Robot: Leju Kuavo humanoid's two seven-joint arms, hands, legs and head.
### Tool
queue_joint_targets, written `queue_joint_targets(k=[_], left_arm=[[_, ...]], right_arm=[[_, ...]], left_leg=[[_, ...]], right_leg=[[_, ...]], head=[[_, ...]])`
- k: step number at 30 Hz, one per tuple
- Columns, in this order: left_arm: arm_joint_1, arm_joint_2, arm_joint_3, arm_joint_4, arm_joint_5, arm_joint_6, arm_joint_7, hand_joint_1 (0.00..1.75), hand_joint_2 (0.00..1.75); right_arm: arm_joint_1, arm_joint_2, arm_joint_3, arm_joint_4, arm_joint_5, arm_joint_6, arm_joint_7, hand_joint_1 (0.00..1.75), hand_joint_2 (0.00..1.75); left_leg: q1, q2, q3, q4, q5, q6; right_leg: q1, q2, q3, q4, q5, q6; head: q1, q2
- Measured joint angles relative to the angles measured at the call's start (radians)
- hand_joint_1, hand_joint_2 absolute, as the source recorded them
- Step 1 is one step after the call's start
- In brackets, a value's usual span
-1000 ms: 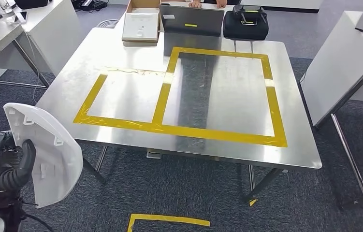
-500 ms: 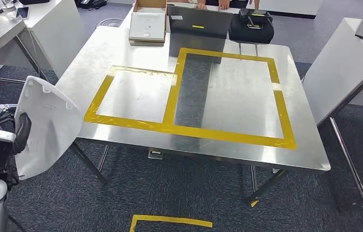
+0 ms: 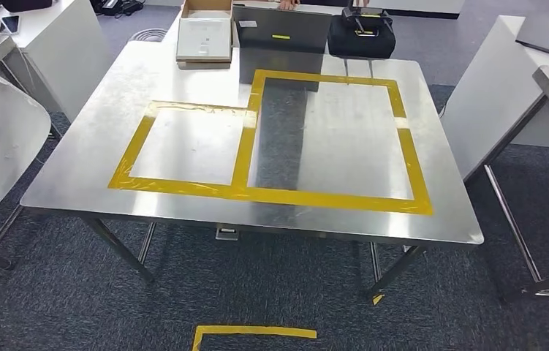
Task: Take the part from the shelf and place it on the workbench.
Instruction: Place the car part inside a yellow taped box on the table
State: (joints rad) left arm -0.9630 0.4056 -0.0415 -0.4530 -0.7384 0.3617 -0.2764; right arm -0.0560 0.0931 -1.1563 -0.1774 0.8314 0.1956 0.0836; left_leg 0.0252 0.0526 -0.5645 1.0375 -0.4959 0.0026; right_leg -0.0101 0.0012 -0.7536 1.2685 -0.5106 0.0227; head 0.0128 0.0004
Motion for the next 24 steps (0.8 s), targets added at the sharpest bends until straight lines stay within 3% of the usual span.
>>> queue_joint_targets(k=[1,3,5,7,8,10,12,13,14,15,17,18,20,24], left_arm=[[-0.018,0.002,-0.004,0.016,-0.011,0.01,0.009,1.75,1.75],[-0.054,0.002,-0.013,0.043,-0.036,0.027,0.025,1.75,1.75],[-0.088,-0.003,-0.026,0.066,-0.06,0.039,0.038,1.75,1.75],[-0.111,-0.019,-0.039,0.08,-0.079,0.045,0.046,1.75,1.75],[-0.119,-0.029,-0.045,0.085,-0.086,0.046,0.048,1.75,1.75],[-0.136,-0.05,-0.055,0.097,-0.097,0.034,0.054,1.75,1.75],[-0.147,-0.075,-0.063,0.112,-0.105,0.003,0.057,1.75,1.75],[-0.149,-0.088,-0.067,0.119,-0.108,-0.015,0.057,1.75,1.75],[-0.15,-0.101,-0.073,0.124,-0.111,-0.03,0.054,1.75,1.75],[-0.151,-0.114,-0.078,0.128,-0.113,-0.04,0.052,1.75,1.75],[-0.157,-0.136,-0.087,0.135,-0.117,-0.051,0.048,1.75,1.75],[-0.16,-0.144,-0.091,0.137,-0.121,-0.055,0.049,1.75,1.75],[-0.161,-0.158,-0.103,0.144,-0.14,-0.06,0.054,1.75,1.75],[-0.143,-0.18,-0.14,0.16,-0.197,-0.061,0.08,1.75,1.75]], right_arm=[[0.0,0.0,0.0,0.0,0.003,-0.001,0.002,0.0,0.0],[-0.001,0.0,-0.001,0.0,0.012,-0.001,0.003,0.0,0.0],[-0.002,0.0,-0.001,0.0,0.02,0.0,0.001,0.0,0.0],[-0.002,0.0,-0.001,0.0,0.026,0.002,-0.002,0.0,0.0],[-0.003,0.0,-0.001,0.0,0.027,0.004,-0.005,0.0,0.0],[-0.007,0.001,-0.001,0.0,0.03,0.007,-0.011,0.0,0.0],[-0.012,0.002,-0.001,0.0,0.029,0.008,-0.02,0.0,0.0],[-0.013,0.003,-0.001,0.0,0.025,0.008,-0.026,0.0,0.0],[-0.014,0.003,-0.002,0.0,0.018,0.008,-0.033,0.0,0.0],[-0.014,0.003,-0.003,0.0,0.012,0.008,-0.038,0.0,0.0],[-0.014,0.004,-0.005,0.0,0.008,0.01,-0.044,0.0,0.0],[-0.014,0.004,-0.006,0.0,0.011,0.01,-0.042,0.0,0.0],[-0.013,0.004,-0.006,0.0,0.018,0.009,-0.033,0.0,0.0],[-0.008,0.004,-0.006,0.0,0.027,0.003,-0.009,0.0,0.0]], left_leg=[[0.001,0.007,0.004,0.0,-0.004,-0.005],[-0.002,0.018,0.011,0.001,-0.011,-0.017],[-0.008,0.029,0.016,-0.003,-0.015,-0.03],[-0.007,0.04,0.023,-0.01,-0.02,-0.042],[-0.005,0.032,0.023,-0.003,-0.028,-0.047],[-0.003,-0.008,-0.013,0.076,-0.072,-0.052],[-0.005,-0.042,-0.085,0.217,-0.124,-0.052],[-0.006,-0.047,-0.117,0.267,-0.131,-0.05],[-0.006,-0.049,-0.132,0.28,-0.116,-0.048],[-0.006,-0.049,-0.129,0.252,-0.083,-0.045],[-0.007,-0.054,-0.084,0.123,-0.002,-0.038],[-0.008,-0.058,-0.059,0.064,0.02,-0.036],[-0.01,-0.065,-0.038,0.012,0.025,-0.031],[-0.012,-0.07,-0.037,0.004,0.029,-0.026]], right_leg=[[0.0,-0.014,0.032,-0.072,0.04,-0.003],[0.008,-0.05,0.087,-0.195,0.085,-0.014],[0.018,-0.06,0.098,-0.227,0.083,-0.026],[0.015,-0.042,0.1,-0.232,0.083,-0.039],[0.012,-0.033,0.104,-0.235,0.083,-0.045],[0.008,-0.015,0.112,-0.24,0.084,-0.056],[0.01,0.003,0.115,-0.24,0.081,-0.064],[0.012,0.012,0.118,-0.239,0.08,-0.066],[0.013,0.021,0.12,-0.237,0.078,-0.067],[0.014,0.03,0.123,-0.235,0.075,-0.068],[0.015,0.046,0.127,-0.228,0.069,-0.063],[0.016,0.053,0.126,-0.224,0.066,-0.058],[0.018,0.062,0.121,-0.222,0.066,-0.052],[0.019,0.061,0.122,-0.229,0.07,-0.058]], head=[[0.0,0.0],[0.0,0.0],[-0.001,0.0],[-0.002,0.0],[-0.002,0.0],[-0.004,0.0],[-0.004,0.0],[-0.004,0.0],[-0.004,0.0],[-0.004,0.0],[-0.004,0.0],[-0.004,0.0],[-0.004,0.0],[-0.004,0.0]])
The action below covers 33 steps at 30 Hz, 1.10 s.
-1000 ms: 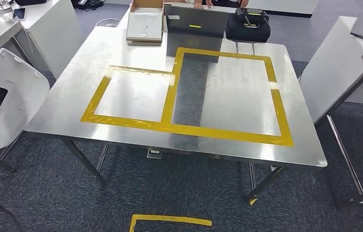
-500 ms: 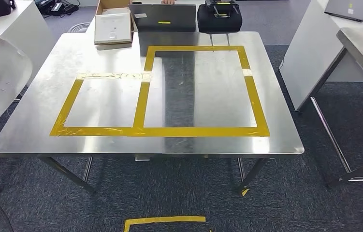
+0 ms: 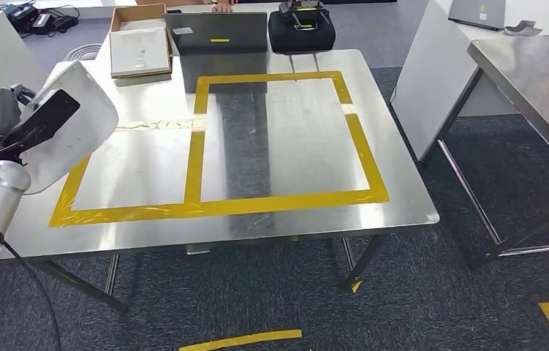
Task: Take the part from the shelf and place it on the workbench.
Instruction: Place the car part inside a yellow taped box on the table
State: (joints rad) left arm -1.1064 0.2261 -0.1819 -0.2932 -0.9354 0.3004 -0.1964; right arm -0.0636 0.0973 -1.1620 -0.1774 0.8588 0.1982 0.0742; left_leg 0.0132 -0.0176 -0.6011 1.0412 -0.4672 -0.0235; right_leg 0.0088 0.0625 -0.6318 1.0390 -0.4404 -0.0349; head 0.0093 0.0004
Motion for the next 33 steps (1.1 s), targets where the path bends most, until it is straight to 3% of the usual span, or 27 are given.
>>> queue_joint_targets(k=[6,10,12,16,22,26,29,33], left_arm=[[0.034,-0.011,-0.058,0.024,-0.066,-0.017,0.061,1.75,1.75],[0.053,-0.011,-0.084,0.034,-0.097,-0.021,0.074,0.0,1.75],[0.06,-0.009,-0.098,0.037,-0.115,-0.02,0.082,0.0,1.75],[0.069,-0.001,-0.111,0.043,-0.117,-0.019,0.1,0.0,0.0],[0.071,0.014,-0.116,0.047,-0.122,-0.021,0.132,0.0,0.0],[0.06,0.024,-0.116,0.044,-0.113,0.014,0.106,0.0,0.0],[0.02,0.029,-0.112,0.037,-0.09,0.063,0.062,0.0,0.0],[-0.09,0.033,-0.104,0.015,-0.065,0.103,-0.013,0.0,0.0]], right_arm=[[0.0,0.0,0.0,0.0,0.004,-0.003,0.001,0.0,0.0],[0.0,-0.001,0.0,0.0,0.009,0.0,-0.009,0.0,0.0],[0.0,-0.003,0.0,0.0,0.014,0.002,-0.018,0.0,0.0],[0.0,-0.007,0.0,0.0,0.021,0.005,-0.03,0.0,0.0],[0.0,-0.01,0.0,0.0,0.031,0.005,-0.029,0.0,0.0],[0.0,-0.01,0.0,0.0,0.031,0.003,-0.023,0.0,0.0],[0.0,-0.01,0.0,0.0,0.029,0.003,-0.019,0.0,0.0],[0.0,-0.011,0.0,0.0,0.025,0.005,-0.019,0.0,0.0]], left_leg=[[-0.001,-0.001,0.0,0.0,-0.001,0.009],[-0.001,-0.001,0.0,0.001,-0.001,0.01],[-0.001,-0.001,0.0,0.0,-0.001,0.01],[-0.001,-0.001,0.0,0.0,-0.001,0.01],[0.0,-0.001,0.001,-0.002,0.0,0.008],[0.002,-0.001,0.001,-0.003,0.001,0.007],[0.003,-0.002,0.001,-0.002,0.002,0.005],[0.004,-0.004,0.0,-0.002,0.003,0.004]], right_leg=[[0.0,-0.002,0.006,-0.011,0.003,0.01],[-0.001,-0.002,0.006,-0.012,0.003,0.019],[-0.002,-0.003,0.006,-0.012,0.003,0.02],[-0.001,-0.003,0.006,-0.011,0.003,0.02],[0.001,-0.004,0.005,-0.01,0.003,0.02],[0.002,-0.004,0.005,-0.01,0.003,0.019],[0.003,-0.005,0.005,-0.01,0.003,0.019],[0.004,-0.006,0.004,-0.01,0.003,0.018]], head=[[0.0,0.0],[0.0,0.0],[0.0,0.0],[0.0,0.0],[0.0,0.0],[0.0,0.0],[0.0,0.0],[0.0,0.0]])
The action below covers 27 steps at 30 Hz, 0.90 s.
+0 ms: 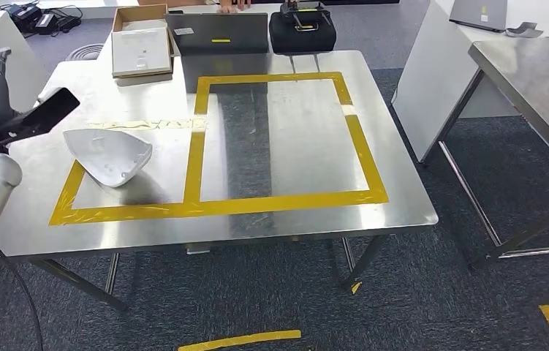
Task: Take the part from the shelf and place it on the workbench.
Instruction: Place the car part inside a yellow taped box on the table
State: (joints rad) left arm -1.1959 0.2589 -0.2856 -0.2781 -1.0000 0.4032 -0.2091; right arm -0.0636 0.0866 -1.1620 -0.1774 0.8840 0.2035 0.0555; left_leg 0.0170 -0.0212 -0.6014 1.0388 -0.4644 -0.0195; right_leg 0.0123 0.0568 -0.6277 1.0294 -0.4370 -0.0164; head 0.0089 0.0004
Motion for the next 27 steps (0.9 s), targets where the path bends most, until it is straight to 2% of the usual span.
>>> queue_joint_targets(k=[5,9,11,13,15,16,17,18,20,21,22,25,26,27], left_arm=[[-0.155,-0.001,0.023,-0.052,0.067,0.021,-0.102,0.0,0.0],[-0.241,-0.001,0.029,-0.132,0.12,0.022,-0.181,0.0,0.0],[-0.252,-0.002,0.024,-0.196,0.154,0.02,-0.205,0.0,0.0],[-0.25,0.0,0.008,-0.262,0.167,0.033,-0.198,0.0,0.0],[-0.236,0.01,-0.027,-0.322,0.129,0.085,-0.187,0.0,0.0],[-0.226,0.017,-0.051,-0.351,0.096,0.123,-0.182,0.0,0.0],[-0.214,0.023,-0.079,-0.376,0.064,0.156,-0.178,0.0,0.0],[-0.202,0.028,-0.106,-0.402,0.041,0.182,-0.17,0.0,0.0],[-0.183,0.035,-0.151,-0.45,0.015,0.211,-0.147,0.0,0.0],[-0.177,0.039,-0.168,-0.473,0.005,0.219,-0.133,0.0,0.0],[-0.172,0.043,-0.182,-0.492,-0.007,0.226,-0.119,0.0,0.0],[-0.16,0.059,-0.222,-0.533,-0.04,0.237,-0.085,0.0,0.0],[-0.156,0.064,-0.233,-0.541,-0.049,0.237,-0.076,0.0,0.0],[-0.154,0.069,-0.242,-0.547,-0.057,0.236,-0.068,0.0,0.0]], right_arm=[[0.001,-0.002,0.0,0.0,-0.004,0.01,-0.01,0.0,0.0],[0.001,-0.003,0.0,0.0,0.001,0.016,-0.014,0.0,0.0],[0.0,-0.006,0.0,0.0,0.005,0.017,-0.014,0.0,0.0],[-0.001,-0.009,0.0,0.0,0.006,0.017,-0.014,0.0,0.0],[-0.002,-0.009,0.0,0.0,0.009,0.016,-0.014,0.0,0.0],[-0.002,-0.01,0.0,0.0,0.011,0.015,-0.014,0.0,0.0],[-0.002,-0.01,0.0,0.0,0.012,0.015,-0.013,0.0,0.0],[-0.002,-0.012,0.0,0.0,0.012,0.015,-0.013,0.0,0.0],[-0.005,-0.014,-0.001,0.0,0.01,0.014,-0.012,0.0,0.0],[-0.007,-0.015,-0.001,0.0,0.008,0.014,-0.012,0.0,0.0],[-0.008,-0.015,-0.002,0.0,0.007,0.012,-0.012,0.0,0.0],[-0.009,-0.018,-0.008,0.0,0.002,0.006,-0.013,0.0,0.0],[-0.01,-0.019,-0.01,0.0,0.001,0.003,-0.012,0.0,0.0],[-0.01,-0.02,-0.012,0.0,-0.001,-0.001,-0.009,0.0,0.0]], left_leg=[[-0.001,0.0,0.0,0.002,-0.001,0.002],[-0.005,0.001,0.0,0.001,-0.001,0.012],[0.0,0.007,0.009,-0.015,0.011,0.02],[0.006,0.016,0.015,-0.029,0.022,0.027],[0.009,0.022,0.012,-0.03,0.024,0.027],[0.011,0.025,0.009,-0.028,0.025,0.026],[0.014,0.027,0.007,-0.026,0.025,0.023],[0.018,0.027,0.004,-0.022,0.026,0.018],[0.026,0.027,-0.005,-0.012,0.025,0.003],[0.027,0.027,-0.01,-0.007,0.025,-0.006],[0.026,0.027,-0.014,-0.003,0.026,-0.016],[0.025,0.026,-0.018,-0.004,0.033,-0.04],[0.026,0.026,-0.023,0.002,0.024,-0.045],[0.027,0.026,-0.033,0.025,0.0,-0.047]], right_leg=[[-0.001,0.0,0.0,-0.001,0.001,0.002],[-0.005,0.001,0.001,-0.004,0.003,0.01],[-0.005,-0.007,-0.002,0.007,-0.009,0.018],[-0.007,-0.027,-0.033,0.08,-0.061,0.028],[-0.016,-0.041,-0.087,0.209,-0.123,0.039],[-0.023,-0.043,-0.105,0.254,-0.135,0.045],[-0.029,-0.045,-0.105,0.263,-0.128,0.051],[-0.036,-0.048,-0.084,0.23,-0.104,0.057],[-0.045,-0.054,-0.008,0.099,-0.054,0.068],[-0.045,-0.053,0.018,0.052,-0.037,0.067],[-0.044,-0.052,0.031,0.025,-0.034,0.063],[-0.042,-0.047,0.02,0.022,-0.03,0.033],[-0.042,-0.047,0.016,0.022,-0.025,0.022],[-0.043,-0.048,0.01,0.02,-0.019,0.013]], head=[[0.0,0.0],[0.0,0.0],[0.001,0.0],[0.004,0.0],[0.005,0.0],[0.005,0.0],[0.005,0.0],[0.005,0.0],[0.006,0.0],[0.005,0.0],[0.005,0.0],[0.004,0.0],[0.004,0.0],[0.003,0.0]])
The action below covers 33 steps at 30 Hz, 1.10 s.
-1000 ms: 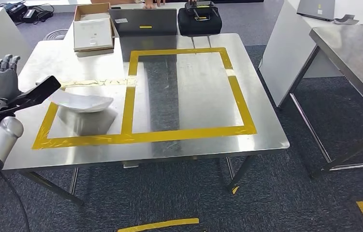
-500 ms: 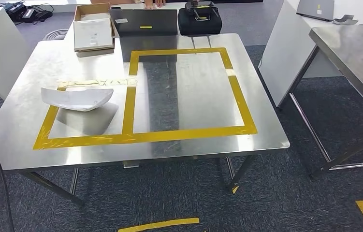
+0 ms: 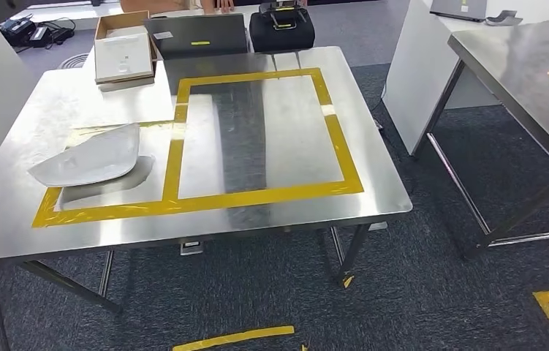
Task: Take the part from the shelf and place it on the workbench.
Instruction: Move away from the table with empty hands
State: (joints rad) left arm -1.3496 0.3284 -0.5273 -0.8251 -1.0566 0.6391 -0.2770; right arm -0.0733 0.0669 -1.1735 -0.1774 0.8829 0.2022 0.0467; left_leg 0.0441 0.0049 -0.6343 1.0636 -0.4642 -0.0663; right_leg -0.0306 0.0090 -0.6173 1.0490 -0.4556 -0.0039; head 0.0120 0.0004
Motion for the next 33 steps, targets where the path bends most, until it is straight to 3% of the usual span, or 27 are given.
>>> queue_joint_targets(k=[3,4,5,6,8,10,11,13,14,15,16,18,19,20,21,23,25,26,27,29,31,33], left_arm=[[0.003,0.007,-0.022,-0.006,-0.017,-0.004,0.015,0.0,0.0],[0.004,0.007,-0.028,-0.007,-0.021,-0.004,0.016,0.0,0.0],[0.004,0.006,-0.033,-0.007,-0.026,-0.004,0.017,0.0,0.0],[0.004,0.006,-0.038,-0.007,-0.031,-0.003,0.017,0.0,0.0],[-0.001,0.001,-0.046,-0.006,-0.039,0.001,0.017,0.0,0.0],[-0.013,-0.011,-0.052,-0.002,-0.045,0.007,0.018,0.0,0.0],[-0.02,-0.018,-0.054,0.004,-0.048,0.01,0.019,0.0,0.0],[-0.032,-0.031,-0.057,0.018,-0.054,0.013,0.022,0.0,0.0],[-0.038,-0.038,-0.059,0.025,-0.058,0.012,0.023,0.0,0.0],[-0.044,-0.045,-0.062,0.033,-0.062,0.011,0.023,0.0,0.0],[-0.052,-0.05,-0.064,0.041,-0.066,0.01,0.023,0.0,0.0],[-0.064,-0.056,-0.068,0.058,-0.073,0.007,0.023,0.0,0.0],[-0.066,-0.056,-0.069,0.067,-0.075,0.007,0.023,0.0,0.0],[-0.068,-0.057,-0.069,0.076,-0.076,0.007,0.022,0.0,0.0],[-0.068,-0.057,-0.07,0.085,-0.077,0.007,0.021,0.0,0.0],[-0.071,-0.055,-0.07,0.104,-0.078,0.007,0.02,0.0,0.0],[-0.079,-0.05,-0.07,0.12,-0.073,0.008,0.019,0.0,0.0],[-0.083,-0.046,-0.07,0.127,-0.068,0.01,0.019,0.0,0.0],[-0.087,-0.041,-0.07,0.134,-0.061,0.012,0.019,0.0,0.0],[-0.092,-0.028,-0.07,0.147,-0.046,0.016,0.015,0.0,0.0],[-0.099,-0.009,-0.07,0.157,-0.03,0.019,0.009,0.0,0.0],[-0.105,0.008,-0.07,0.164,-0.01,0.023,0.003,0.0,0.0]], right_arm=[[0.001,0.0,-0.004,0.0,-0.005,-0.012,0.013,0.0,0.0],[0.001,0.0,-0.006,0.0,-0.007,-0.015,0.017,0.0,0.0],[0.001,0.0,-0.007,0.0,-0.009,-0.018,0.019,0.0,0.0],[0.001,0.0,-0.008,0.0,-0.012,-0.019,0.021,0.0,0.0],[0.001,0.0,-0.013,0.0,-0.018,-0.02,0.022,0.0,0.0],[0.001,0.001,-0.021,0.0,-0.025,-0.02,0.022,0.0,0.0],[0.001,0.001,-0.025,0.0,-0.027,-0.02,0.021,0.0,0.0],[0.002,0.001,-0.029,0.0,-0.028,-0.02,0.019,0.0,0.0],[0.003,0.001,-0.03,0.0,-0.027,-0.02,0.019,0.0,0.0],[0.003,0.001,-0.031,0.0,-0.024,-0.018,0.019,0.0,0.0],[0.003,0.002,-0.031,0.0,-0.02,-0.017,0.019,0.0,0.0],[0.003,0.002,-0.03,0.0,-0.012,-0.012,0.018,0.0,0.0],[0.003,0.002,-0.03,0.0,-0.009,-0.011,0.018,0.0,0.0],[0.003,0.002,-0.03,0.0,-0.006,-0.011,0.018,0.0,0.0],[0.003,0.002,-0.03,0.0,-0.003,-0.011,0.018,0.0,0.0],[0.002,0.002,-0.03,0.0,0.004,-0.011,0.016,0.0,0.0],[0.002,0.001,-0.029,0.0,0.012,-0.013,0.013,0.0,0.0],[0.002,0.0,-0.029,0.0,0.016,-0.015,0.011,0.0,0.0],[0.002,0.0,-0.028,0.0,0.02,-0.016,0.01,0.0,0.0],[0.004,0.0,-0.027,0.0,0.027,-0.017,0.009,0.0,0.0],[0.005,0.0,-0.026,0.0,0.032,-0.017,0.008,0.0,0.0],[0.005,0.0,-0.023,0.0,0.037,-0.017,0.006,0.0,0.0]], left_leg=[[-0.006,-0.001,-0.063,0.176,-0.121,0.002],[-0.009,-0.001,-0.077,0.23,-0.146,0.005],[-0.012,-0.001,-0.075,0.254,-0.152,0.008],[-0.015,-0.001,-0.053,0.239,-0.138,0.013],[-0.021,-0.003,0.034,0.12,-0.097,0.026],[-0.029,-0.006,0.106,0.01,-0.079,0.035],[-0.033,-0.007,0.117,-0.014,-0.079,0.038],[-0.035,-0.007,0.107,-0.021,-0.065,0.05],[-0.034,-0.004,0.101,-0.023,-0.055,0.058],[-0.031,-0.001,0.093,-0.027,-0.043,0.068],[-0.029,0.002,0.083,-0.029,-0.03,0.075],[-0.029,0.005,0.053,-0.029,-0.005,0.083],[-0.029,0.005,0.036,-0.029,0.008,0.083],[-0.029,0.006,0.02,-0.028,0.02,0.082],[-0.029,0.006,0.005,-0.027,0.032,0.08],[-0.029,0.006,-0.02,-0.025,0.052,0.074],[-0.03,0.008,-0.035,-0.023,0.069,0.064],[-0.03,0.01,-0.037,-0.024,0.077,0.058],[-0.03,0.011,-0.038,-0.027,0.085,0.051],[-0.029,0.011,-0.041,-0.032,0.094,0.039],[-0.029,0.005,-0.061,0.007,0.043,0.03],[-0.028,0.0,-0.095,0.12,-0.055,0.022]], right_leg=[[0.007,0.0,-0.025,-0.001,0.021,-0.019],[0.011,0.0,-0.035,-0.001,0.029,-0.021],[0.014,0.0,-0.046,-0.001,0.037,-0.022],[0.017,0.0,-0.055,-0.001,0.045,-0.023],[0.019,0.001,-0.071,0.0,0.062,-0.019],[0.021,0.002,-0.082,0.0,0.078,-0.009],[0.021,0.003,-0.085,-0.002,0.088,-0.003],[0.021,0.004,-0.087,-0.011,0.105,0.012],[0.019,0.005,-0.091,-0.009,0.101,0.018],[0.019,0.004,-0.1,0.007,0.078,0.024],[0.018,0.004,-0.114,0.043,0.038,0.029],[0.016,0.002,-0.152,0.168,-0.062,0.039],[0.015,0.002,-0.164,0.23,-0.091,0.043],[0.015,0.001,-0.164,0.27,-0.099,0.045],[0.015,0.0,-0.148,0.277,-0.087,0.046],[0.015,-0.002,-0.06,0.189,-0.046,0.04],[0.022,-0.003,0.043,0.052,-0.049,0.026],[0.026,-0.003,0.07,0.009,-0.059,0.017],[0.031,-0.003,0.078,-0.011,-0.064,0.009],[0.028,-0.004,0.067,-0.02,-0.045,-0.007],[0.022,-0.006,0.049,-0.028,-0.019,-0.023],[0.021,-0.008,0.024,-0.029,0.004,-0.029]], head=[[-0.002,0.0],[-0.002,0.0],[-0.002,0.0],[-0.002,0.0],[-0.002,0.0],[-0.001,0.0],[-0.003,0.0],[-0.006,0.0],[-0.008,0.0],[-0.007,0.0],[-0.005,0.0],[-0.002,0.0],[0.0,0.0],[0.002,0.0],[0.003,0.0],[0.004,0.0],[0.004,0.0],[0.005,0.0],[0.007,0.0],[0.01,0.0],[0.009,0.0],[0.008,0.0]])
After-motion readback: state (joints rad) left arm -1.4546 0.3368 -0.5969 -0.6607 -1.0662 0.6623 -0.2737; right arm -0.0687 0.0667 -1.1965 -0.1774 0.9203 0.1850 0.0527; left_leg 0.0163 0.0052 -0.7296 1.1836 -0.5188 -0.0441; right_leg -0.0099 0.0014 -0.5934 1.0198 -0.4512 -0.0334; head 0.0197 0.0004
